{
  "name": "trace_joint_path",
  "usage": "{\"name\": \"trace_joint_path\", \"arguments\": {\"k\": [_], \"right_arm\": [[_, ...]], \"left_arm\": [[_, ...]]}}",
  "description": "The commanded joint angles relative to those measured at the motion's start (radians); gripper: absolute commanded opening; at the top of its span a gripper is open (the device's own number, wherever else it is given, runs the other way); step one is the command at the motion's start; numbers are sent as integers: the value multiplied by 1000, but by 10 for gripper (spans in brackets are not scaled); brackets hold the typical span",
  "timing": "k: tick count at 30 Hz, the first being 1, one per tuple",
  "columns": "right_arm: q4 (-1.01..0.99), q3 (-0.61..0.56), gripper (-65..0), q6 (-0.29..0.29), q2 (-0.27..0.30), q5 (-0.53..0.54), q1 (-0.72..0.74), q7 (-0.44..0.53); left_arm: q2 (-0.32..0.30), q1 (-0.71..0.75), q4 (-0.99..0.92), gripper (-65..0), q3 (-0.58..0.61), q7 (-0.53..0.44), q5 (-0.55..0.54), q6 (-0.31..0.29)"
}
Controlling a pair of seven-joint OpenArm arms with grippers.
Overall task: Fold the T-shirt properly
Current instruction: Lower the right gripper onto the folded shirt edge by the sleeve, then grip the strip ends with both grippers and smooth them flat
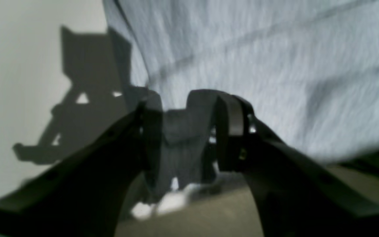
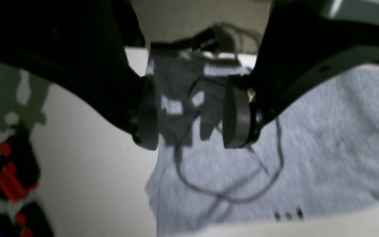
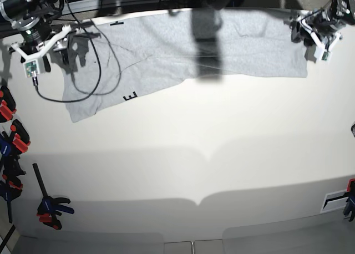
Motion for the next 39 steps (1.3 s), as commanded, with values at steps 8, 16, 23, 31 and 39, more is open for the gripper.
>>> {"name": "trace_joint_path", "arguments": {"k": [8,16,23,31,39], "right_arm": [[-14,-16,-347,9,10,120,165,13],[-237,-143,-349,9,5,13,283,30],[-472,-261,-349,9,6,-159,348,91],[-649,-267,-350,-33,8,-258,357,252],[-787,-267,-351,-96,8,-278,414,283]], "left_arm": [[-17,-109,86,-402,-7,-147,-37,0],[-8,-126,-42,-403,-6,-165,-23,0],[65,-150,-140,-403,-6,-152,-23,-2],[121,-204,-198,-403,-6,-198,140,0],[113,-212,-309,-403,-6,-76,235,17]]}}
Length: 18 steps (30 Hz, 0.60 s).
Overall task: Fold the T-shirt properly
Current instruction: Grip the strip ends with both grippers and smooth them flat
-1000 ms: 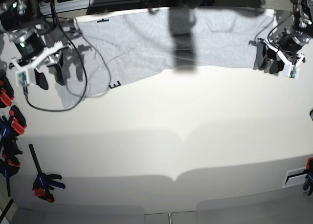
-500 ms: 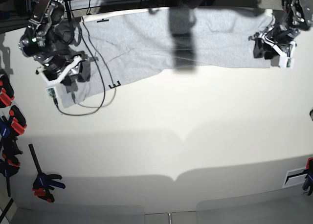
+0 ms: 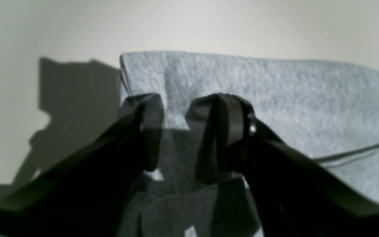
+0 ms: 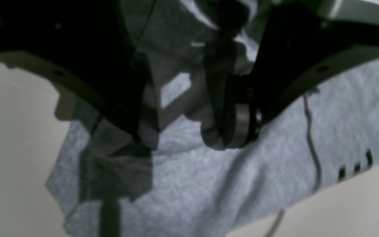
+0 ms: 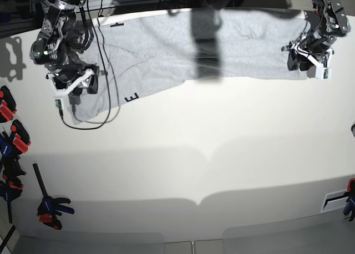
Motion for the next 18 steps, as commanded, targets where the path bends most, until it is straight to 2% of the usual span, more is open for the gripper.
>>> {"name": "trace_joint_path", "arguments": {"k": [1,3,6,10,13,16,18], "right_arm": [[3,3,-351,-23,10,-22,8,1],[2,3,-351,-40,8,-59,7,3],[2,3,-351,-65,8,-87,8,2],[2,5,-351,-153,8,-95,7,-25],[2,5,-351,-176,8,-135,8,-26],[2,4,-351,-176,8,-129,8,-11],[2,4,-351,-175,8,-111,11,-7]], "left_arm": [[-27,18,-2,-403,-4,66,63,36],[-58,21,0,-403,-4,67,64,85],[-107,21,0,-403,-4,76,60,110],[-131,20,0,-403,-4,109,61,162],[-130,20,0,-403,-4,117,19,163],[-130,4,0,-403,-3,58,-34,158],[-130,-24,0,-405,-3,36,-32,150]]}}
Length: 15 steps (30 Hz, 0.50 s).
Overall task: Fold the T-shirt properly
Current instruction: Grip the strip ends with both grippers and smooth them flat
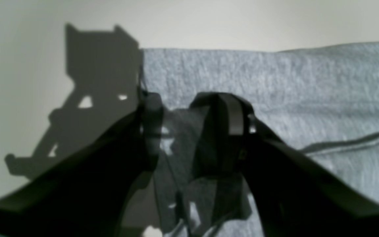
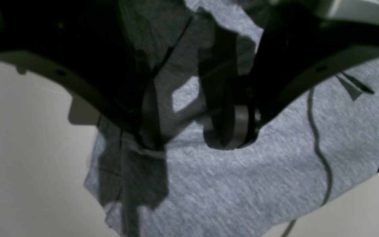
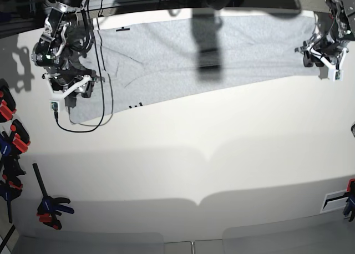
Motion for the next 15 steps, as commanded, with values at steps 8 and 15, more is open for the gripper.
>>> {"name": "trace_joint_path", "arguments": {"k": [8,15], "right_arm": [[4,5,-351,-52,11,-24,5,-18],[12,5,-351,-55,11,-15,13,-14]], "left_arm": [[-19,-86,6,-435,-5,-57,93,11],[-25,-101,9,-434,-5,-54,101,15]]}}
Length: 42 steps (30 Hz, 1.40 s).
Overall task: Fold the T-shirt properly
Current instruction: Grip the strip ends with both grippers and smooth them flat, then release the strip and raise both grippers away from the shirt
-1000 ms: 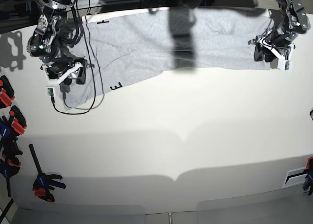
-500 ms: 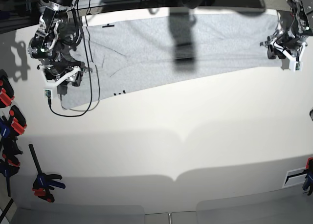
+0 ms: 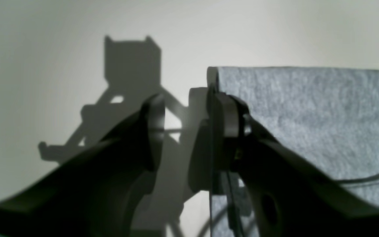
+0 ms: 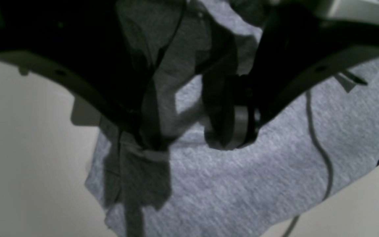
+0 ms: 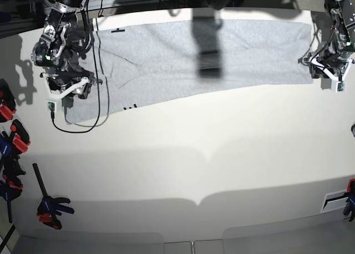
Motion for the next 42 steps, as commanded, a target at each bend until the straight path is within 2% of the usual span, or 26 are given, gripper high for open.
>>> {"name": "trace_joint_path", "arguments": {"k": [1,6,9,13,15,17,20,23,25,27,30,33,35,36,40,42], "right_arm": [[22,5,-351,6,11,-11,9,-18],[141,5,-351,23,14,7,16,-36],[224,5,-350,23,14,7,17,-106],[293,5,-350,22,14,8,16,-173],[297,5,-350,22,14,7,17,-174],[297,5,-350,22,14,8,17,-174],[297,5,-350,22,14,7,16,-194],[304,5,-350,36,14,8,16,-198],[323,5,-350,94,13,30,14,-199],[364,5,-350,160,13,84,2,-210],[457,5,-350,220,11,165,-42,-233],[559,5,-350,236,11,169,-119,-232],[619,5,-350,237,8,180,-182,-230],[646,5,-350,242,5,195,-216,-230],[739,5,-350,270,-28,234,-345,-227],[771,5,-350,272,-43,241,-400,-227]], "left_arm": [[-29,-16,22,-434,-8,-11,-17,5],[-69,-24,113,-432,-9,22,-23,6],[-98,-24,167,-432,-9,63,-24,11],[-114,-24,190,-432,-9,67,-24,15],[-105,-23,190,-424,-8,71,-25,54],[-97,-24,190,-355,-8,113,-24,77],[-97,-23,190,-200,-8,190,-27,76],[-97,-24,190,-204,-8,248,-35,75],[-97,-20,190,-204,-9,263,-89,44],[-97,-11,190,-204,-10,262,-197,4],[-103,14,190,-203,-13,253,-319,-38],[-109,68,190,-204,-18,246,-371,-56],[-101,121,190,-204,-29,247,-445,-56],[-86,148,190,-204,-40,247,-477,-63],[14,201,190,-204,-125,248,-553,-159],[54,203,190,-204,-189,247,-556,-168]]}}
